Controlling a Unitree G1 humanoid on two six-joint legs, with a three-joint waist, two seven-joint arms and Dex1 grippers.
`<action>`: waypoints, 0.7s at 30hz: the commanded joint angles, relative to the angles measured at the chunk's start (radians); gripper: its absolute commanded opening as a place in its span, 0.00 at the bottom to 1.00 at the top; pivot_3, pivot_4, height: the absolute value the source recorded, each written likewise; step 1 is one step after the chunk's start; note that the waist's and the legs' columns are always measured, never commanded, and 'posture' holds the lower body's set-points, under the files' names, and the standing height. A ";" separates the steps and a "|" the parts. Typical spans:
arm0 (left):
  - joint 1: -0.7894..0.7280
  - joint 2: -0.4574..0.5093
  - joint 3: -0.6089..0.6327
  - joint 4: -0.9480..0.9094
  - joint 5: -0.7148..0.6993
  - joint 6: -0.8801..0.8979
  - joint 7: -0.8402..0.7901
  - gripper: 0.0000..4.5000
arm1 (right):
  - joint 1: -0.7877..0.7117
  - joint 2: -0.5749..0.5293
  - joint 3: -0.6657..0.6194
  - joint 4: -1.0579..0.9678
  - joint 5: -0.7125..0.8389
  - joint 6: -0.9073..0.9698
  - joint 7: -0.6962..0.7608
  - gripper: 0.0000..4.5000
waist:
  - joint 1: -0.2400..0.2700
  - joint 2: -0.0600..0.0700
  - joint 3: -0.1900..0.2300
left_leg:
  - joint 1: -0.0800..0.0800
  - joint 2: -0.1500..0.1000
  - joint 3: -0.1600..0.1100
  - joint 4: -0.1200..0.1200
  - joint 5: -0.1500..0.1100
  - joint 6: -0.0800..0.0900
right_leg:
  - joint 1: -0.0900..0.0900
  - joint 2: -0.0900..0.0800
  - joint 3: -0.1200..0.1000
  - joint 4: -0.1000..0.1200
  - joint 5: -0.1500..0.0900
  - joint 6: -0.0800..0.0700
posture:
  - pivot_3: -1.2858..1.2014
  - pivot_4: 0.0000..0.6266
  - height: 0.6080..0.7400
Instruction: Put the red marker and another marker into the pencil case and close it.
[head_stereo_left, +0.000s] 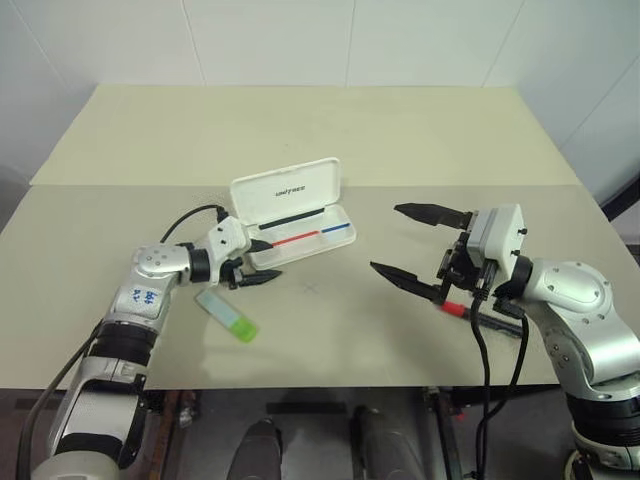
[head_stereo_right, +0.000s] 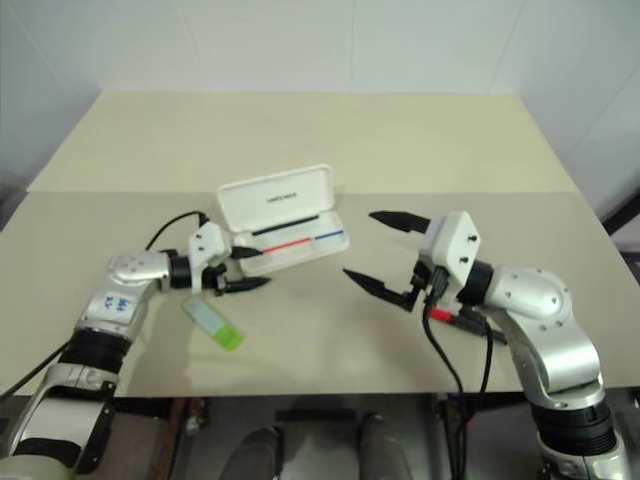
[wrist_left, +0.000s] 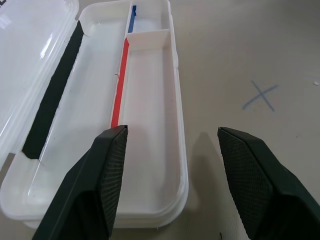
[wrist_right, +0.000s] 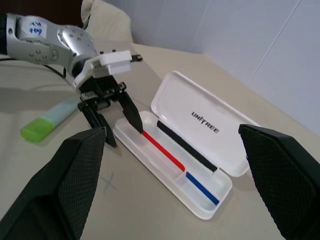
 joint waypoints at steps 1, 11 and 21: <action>-0.024 -0.006 -0.017 0.050 0.028 -0.009 -0.013 0.66 | 0.000 0.004 -0.009 -0.052 0.009 0.006 -0.028 1.00 | 0.000 0.000 0.000 | 0.000 0.000 0.000 0.000 0.000 0.000 | 0.000 0.000 0.000 0.000 0.000 0.000 | 0.52 0.24 1.00; -0.073 -0.022 -0.044 0.097 0.078 -0.058 -0.023 0.10 | -0.020 0.003 -0.012 -0.076 0.018 0.027 -0.054 1.00 | -0.002 0.000 0.000 | 0.000 0.000 0.000 -0.002 0.001 0.001 | 0.000 0.000 0.000 0.000 0.001 -0.001 | 0.52 0.24 1.00; -0.043 -0.012 -0.066 -0.003 0.058 -0.052 -0.109 0.00 | -0.036 -0.002 -0.014 -0.071 0.021 0.040 -0.044 1.00 | -0.001 0.000 0.000 | 0.000 0.000 0.000 -0.002 0.001 0.001 | 0.000 0.000 0.000 -0.001 0.001 0.000 | 0.52 0.24 1.00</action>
